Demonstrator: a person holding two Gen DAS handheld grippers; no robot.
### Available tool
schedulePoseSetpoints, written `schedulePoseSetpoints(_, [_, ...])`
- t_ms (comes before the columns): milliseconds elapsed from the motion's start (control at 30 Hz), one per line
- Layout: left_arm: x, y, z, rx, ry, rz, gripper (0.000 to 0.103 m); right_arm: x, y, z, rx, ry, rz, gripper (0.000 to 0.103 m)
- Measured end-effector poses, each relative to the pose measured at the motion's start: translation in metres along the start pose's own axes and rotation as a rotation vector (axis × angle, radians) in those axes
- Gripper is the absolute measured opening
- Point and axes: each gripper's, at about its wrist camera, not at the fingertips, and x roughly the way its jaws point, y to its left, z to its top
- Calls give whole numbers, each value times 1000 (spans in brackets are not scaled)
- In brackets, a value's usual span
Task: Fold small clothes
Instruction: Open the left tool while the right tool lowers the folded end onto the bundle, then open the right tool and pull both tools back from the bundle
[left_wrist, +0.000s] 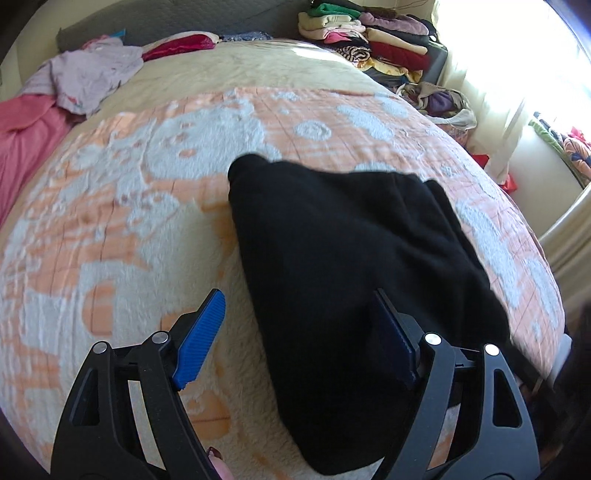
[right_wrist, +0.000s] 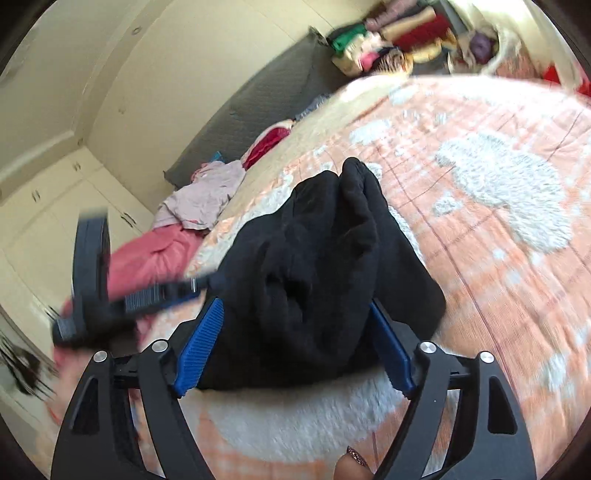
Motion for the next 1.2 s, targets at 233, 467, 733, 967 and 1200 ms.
schedulePoseSetpoints(233, [-4, -5, -12, 21, -25, 4, 73, 36, -4, 39, -8, 147, -38, 79])
schedulePoseSetpoints(467, [-3, -8, -15, 24, -28, -3, 73, 52, 0, 38, -81, 191, -74, 46])
schedulePoseSetpoints(733, [-10, -16, -16, 23, -31, -27, 73, 43, 28, 40, -289, 138, -135, 19])
schedulePoseSetpoints(967, [-7, -24, -21, 26, -25, -65, 73, 45, 18, 41, -392, 137, -256, 20])
schedulePoseSetpoints(1200, [-2, -29, -27, 31, -19, -68, 73, 40, -5, 29, -330, 90, -338, 52])
